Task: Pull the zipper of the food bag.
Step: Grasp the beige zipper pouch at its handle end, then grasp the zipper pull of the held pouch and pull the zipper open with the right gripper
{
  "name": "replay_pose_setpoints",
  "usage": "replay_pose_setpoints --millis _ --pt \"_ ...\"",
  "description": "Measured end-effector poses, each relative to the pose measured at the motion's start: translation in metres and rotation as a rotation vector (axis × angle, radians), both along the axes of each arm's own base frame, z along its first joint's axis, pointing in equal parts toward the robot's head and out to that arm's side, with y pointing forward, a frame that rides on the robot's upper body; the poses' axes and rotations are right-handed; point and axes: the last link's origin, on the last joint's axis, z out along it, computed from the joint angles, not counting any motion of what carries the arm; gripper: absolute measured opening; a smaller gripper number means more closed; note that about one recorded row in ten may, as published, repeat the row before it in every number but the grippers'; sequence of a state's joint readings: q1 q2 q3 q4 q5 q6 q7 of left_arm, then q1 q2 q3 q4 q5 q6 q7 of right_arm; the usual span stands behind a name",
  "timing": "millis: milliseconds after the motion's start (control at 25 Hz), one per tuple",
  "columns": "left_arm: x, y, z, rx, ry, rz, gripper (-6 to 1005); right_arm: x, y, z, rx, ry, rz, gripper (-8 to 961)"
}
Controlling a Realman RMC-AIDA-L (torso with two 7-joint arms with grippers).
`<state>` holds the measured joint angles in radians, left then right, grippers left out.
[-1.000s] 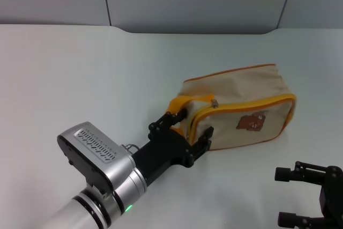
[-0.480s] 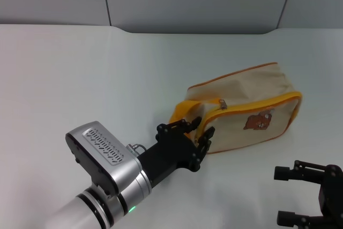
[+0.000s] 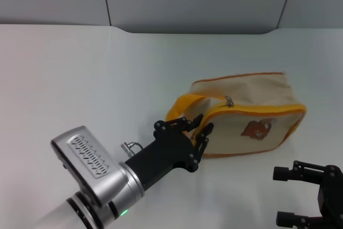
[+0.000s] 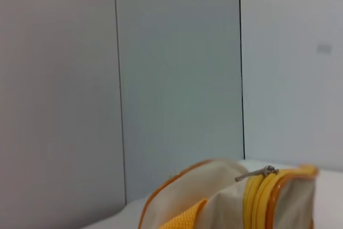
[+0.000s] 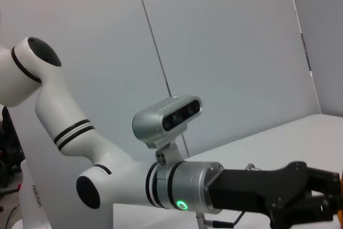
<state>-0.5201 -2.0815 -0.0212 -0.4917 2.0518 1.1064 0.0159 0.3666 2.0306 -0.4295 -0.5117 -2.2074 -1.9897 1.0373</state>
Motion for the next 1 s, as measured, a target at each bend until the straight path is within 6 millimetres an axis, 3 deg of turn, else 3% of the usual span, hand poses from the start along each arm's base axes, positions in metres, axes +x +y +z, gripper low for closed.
replay_pose_setpoints --millis 240,360,400,440,480,520,560,600,680,720,760,840,880,1000 --pt "0.0 0.0 0.008 0.021 -0.024 -0.036 173 -0.001 0.0 0.0 0.011 0.012 -0.002 828" --pt "-0.004 -0.001 0.022 0.062 -0.037 -0.12 158 -0.003 0.002 0.004 0.081 0.049 0.001 828" --pt "-0.01 0.002 0.036 0.096 -0.046 -0.164 153 -0.004 0.004 0.008 0.184 0.093 0.002 828" --pt "-0.01 0.002 0.036 0.096 -0.046 -0.164 141 -0.004 0.005 0.01 0.249 0.117 0.002 828" --pt "-0.016 0.009 0.052 0.118 -0.068 -0.191 129 -0.003 0.005 0.012 0.325 0.141 -0.004 828" --pt "-0.016 0.009 0.052 0.118 -0.068 -0.191 117 -0.003 0.005 0.012 0.325 0.141 -0.004 828" --pt "-0.02 0.016 0.064 0.116 -0.086 -0.206 106 -0.001 0.008 0.015 0.517 0.188 -0.037 828" --pt "-0.02 0.016 0.064 0.116 -0.086 -0.206 94 -0.001 0.008 0.015 0.517 0.188 -0.037 828" --pt "-0.021 0.026 0.076 0.085 -0.094 -0.227 70 0.004 0.013 0.017 0.769 0.222 -0.094 828" --pt "-0.021 0.026 0.076 0.085 -0.094 -0.227 69 0.004 0.013 0.017 0.769 0.222 -0.094 828" --pt "-0.021 0.028 0.083 0.076 -0.09 -0.27 67 0.002 0.014 0.011 0.875 0.218 -0.086 828" --pt "-0.021 0.029 0.087 0.077 -0.086 -0.291 65 -0.001 0.013 0.006 0.911 0.213 -0.07 828" --pt "-0.02 0.032 0.095 0.077 -0.087 -0.319 64 -0.01 0.014 -0.009 1.005 0.175 0.0 828" --pt "-0.018 0.034 0.098 0.075 -0.093 -0.331 60 -0.02 0.014 -0.025 1.097 0.116 0.065 828"
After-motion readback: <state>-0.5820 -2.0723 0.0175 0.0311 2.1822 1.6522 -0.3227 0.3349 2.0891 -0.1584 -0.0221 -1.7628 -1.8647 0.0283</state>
